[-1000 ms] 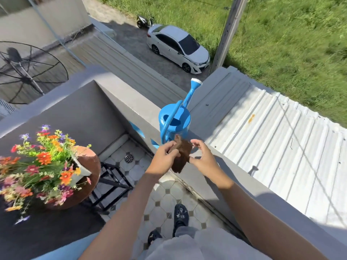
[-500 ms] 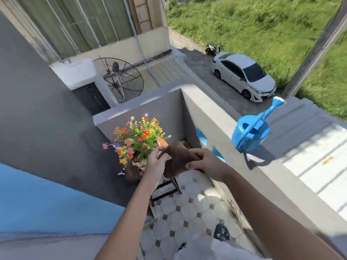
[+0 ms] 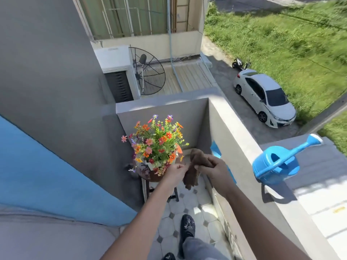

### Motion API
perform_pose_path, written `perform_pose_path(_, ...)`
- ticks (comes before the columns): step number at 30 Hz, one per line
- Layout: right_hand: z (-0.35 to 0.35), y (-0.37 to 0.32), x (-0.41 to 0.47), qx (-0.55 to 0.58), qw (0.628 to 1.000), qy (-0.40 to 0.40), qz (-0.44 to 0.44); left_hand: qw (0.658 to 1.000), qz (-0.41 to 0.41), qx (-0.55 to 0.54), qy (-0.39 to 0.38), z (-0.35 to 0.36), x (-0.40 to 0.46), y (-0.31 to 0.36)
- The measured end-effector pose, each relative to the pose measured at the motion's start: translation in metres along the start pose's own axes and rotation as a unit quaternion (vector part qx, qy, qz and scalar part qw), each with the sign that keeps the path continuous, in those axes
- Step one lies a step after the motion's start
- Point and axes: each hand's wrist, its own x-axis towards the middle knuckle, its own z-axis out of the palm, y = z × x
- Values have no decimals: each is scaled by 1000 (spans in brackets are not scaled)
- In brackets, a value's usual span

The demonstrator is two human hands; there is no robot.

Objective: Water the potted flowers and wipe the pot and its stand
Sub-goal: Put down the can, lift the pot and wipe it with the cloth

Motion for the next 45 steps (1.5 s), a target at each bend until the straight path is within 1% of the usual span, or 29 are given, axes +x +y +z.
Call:
perform_pose_path(2, -10, 10, 17, 1, 999, 31, 22, 1000, 20, -11, 4, 13, 16, 11)
perform_pose_path(3, -15, 15, 25, 3, 998, 44, 36, 999, 41, -9, 31, 20, 26, 14)
perform_pose_path(5, -25, 24, 41, 7, 995, 80, 55, 990, 97, 42, 91, 30, 42, 25)
perform_pose_path(7, -35, 33, 59, 10, 990, 121, 71, 981, 120, 99, 117, 39, 60, 37)
perform_pose_path(8, -40, 38, 69, 16, 989, 128, 77, 980, 106, 117, 118, 42, 71, 41)
perform_pose_path(9, -43, 40, 79, 16, 989, 118, 88, 980, 88, 129, 123, 44, 89, 38)
perform_pose_path(10, -46, 46, 88, 13, 989, 107, 98, 981, 53, 129, 131, 44, 105, 34)
perform_pose_path(11, -49, 51, 98, -15, 989, 97, 113, 984, 10, 111, 143, 42, 122, 27)
perform_pose_path(13, -49, 60, 114, -79, 985, 71, 134, 982, -91, 16, 168, 38, 142, 13)
perform_pose_path(14, -48, 63, 120, -100, 982, 65, 144, 976, -118, -28, 180, 37, 144, 8)
perform_pose_path(17, -38, 66, 131, -141, 974, 62, 166, 961, -162, -114, 193, 34, 145, 2)
perform_pose_path(22, -23, 90, 144, -155, 958, 72, 230, 921, -186, -255, 227, 36, 158, -2)
perform_pose_path(24, -18, 85, 146, -130, 955, 83, 255, 910, -180, -280, 249, 36, 166, -6)
perform_pose_path(27, -12, 86, 146, -64, 951, 94, 288, 903, -179, -297, 255, 32, 175, -11)
perform_pose_path(29, -8, 88, 147, -20, 943, 87, 319, 899, -172, -306, 261, 28, 177, -12)
perform_pose_path(30, -10, 102, 150, 4, 939, 85, 333, 903, -169, -301, 257, 27, 176, -12)
perform_pose_path(32, -9, 109, 152, 52, 930, 89, 354, 916, -155, -280, 243, 23, 174, -16)
perform_pose_path(35, -4, 97, 149, 120, 927, 92, 345, 933, -142, -240, 229, 10, 165, -14)
perform_pose_path(37, -2, 93, 150, 173, 917, 102, 345, 929, -118, -229, 266, -3, 156, -7)
perform_pose_path(39, -1, 83, 152, 235, 902, 114, 343, 922, -83, -248, 286, -18, 149, 4)
perform_pose_path(42, -3, 63, 163, 300, 880, 157, 334, 923, -66, -281, 256, -36, 134, 25)
perform_pose_path(44, -4, 44, 174, 309, 884, 189, 295, 926, -55, -293, 232, -49, 119, 42)
perform_pose_path(45, -2, 34, 180, 306, 893, 195, 266, 929, -49, -296, 217, -57, 110, 52)
